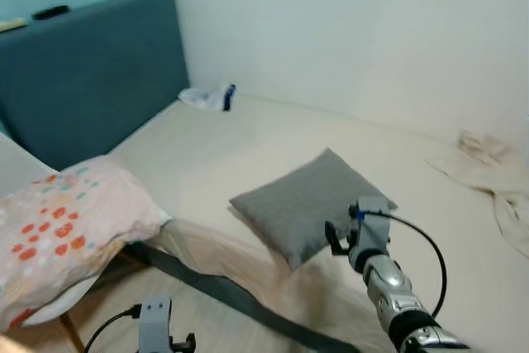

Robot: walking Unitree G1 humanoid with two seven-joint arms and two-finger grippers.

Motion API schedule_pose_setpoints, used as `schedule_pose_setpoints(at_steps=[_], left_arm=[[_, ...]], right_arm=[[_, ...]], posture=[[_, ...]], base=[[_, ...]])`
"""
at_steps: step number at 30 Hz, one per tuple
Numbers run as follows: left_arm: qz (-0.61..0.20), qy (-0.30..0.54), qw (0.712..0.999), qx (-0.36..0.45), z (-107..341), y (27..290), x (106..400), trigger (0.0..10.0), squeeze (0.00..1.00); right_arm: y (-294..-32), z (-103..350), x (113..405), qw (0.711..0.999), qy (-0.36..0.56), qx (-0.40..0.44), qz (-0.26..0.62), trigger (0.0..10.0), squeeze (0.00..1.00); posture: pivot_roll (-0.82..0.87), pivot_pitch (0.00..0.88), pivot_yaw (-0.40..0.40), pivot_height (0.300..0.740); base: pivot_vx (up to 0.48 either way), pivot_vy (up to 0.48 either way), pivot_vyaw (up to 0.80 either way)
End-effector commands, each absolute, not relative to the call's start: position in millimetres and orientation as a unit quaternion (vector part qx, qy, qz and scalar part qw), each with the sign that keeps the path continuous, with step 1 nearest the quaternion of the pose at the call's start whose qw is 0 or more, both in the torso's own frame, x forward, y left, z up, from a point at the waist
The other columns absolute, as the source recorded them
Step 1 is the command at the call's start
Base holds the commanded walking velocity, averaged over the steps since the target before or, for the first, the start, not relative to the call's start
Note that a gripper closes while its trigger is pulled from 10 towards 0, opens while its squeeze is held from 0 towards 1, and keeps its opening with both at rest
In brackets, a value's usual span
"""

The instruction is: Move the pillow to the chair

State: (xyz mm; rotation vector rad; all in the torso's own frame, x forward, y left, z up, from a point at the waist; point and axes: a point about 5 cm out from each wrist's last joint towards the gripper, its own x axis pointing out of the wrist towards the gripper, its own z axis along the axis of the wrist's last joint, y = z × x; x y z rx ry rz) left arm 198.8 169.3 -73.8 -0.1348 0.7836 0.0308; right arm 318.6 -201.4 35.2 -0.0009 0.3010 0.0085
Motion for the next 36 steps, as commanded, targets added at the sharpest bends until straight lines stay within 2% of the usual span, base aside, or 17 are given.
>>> schedule_pose_setpoints(at_steps=[1, 6, 14, 28, 34, 36], left_arm=[[0.004, 0.380, 0.923, -0.059, -73, 168, 200, 10.0, 0.00], [0.003, 0.380, 0.923, -0.056, -73, 168, 201, 10.0, 0.00], [-0.007, 0.379, 0.924, -0.054, -71, 165, 204, 10.0, 0.00], [0.025, 0.369, 0.925, -0.089, -67, 164, 212, 10.0, 0.00], [0.039, 0.365, 0.925, -0.101, -66, 164, 214, 10.0, 0.00], [0.052, 0.358, 0.925, -0.114, -65, 164, 217, 10.0, 0.00]], right_arm=[[-205, 36, 319, 0.989, 0.146, 0.012, -0.007, 10.0, 0.00], [-203, 34, 317, 0.989, 0.145, 0.028, -0.010, 10.0, 0.00], [-189, 24, 312, 0.986, 0.162, 0.038, 0.016, 10.0, 0.00], [-169, 0, 293, 0.974, 0.216, 0.031, 0.055, 10.0, 0.00], [-165, -8, 286, 0.969, 0.235, 0.022, 0.073, 10.0, 0.00], [-164, -10, 283, 0.966, 0.242, 0.015, 0.086, 10.0, 0.00]], posture=[[-0.04, 0.000, 0.034, 0.740], [-0.04, 0.000, 0.036, 0.740], [-0.04, 0.000, 0.036, 0.740], [-0.06, 0.000, 0.011, 0.740], [-0.06, 0.000, -0.051, 0.740], [-0.06, 0.000, -0.104, 0.740]], base=[[0.000, 0.000, -0.79], [0.000, 0.000, 0.00], [0.000, -0.480, 0.00], [0.000, 0.000, 0.00], [0.000, 0.000, 0.00], [0.000, 0.000, 0.00]])
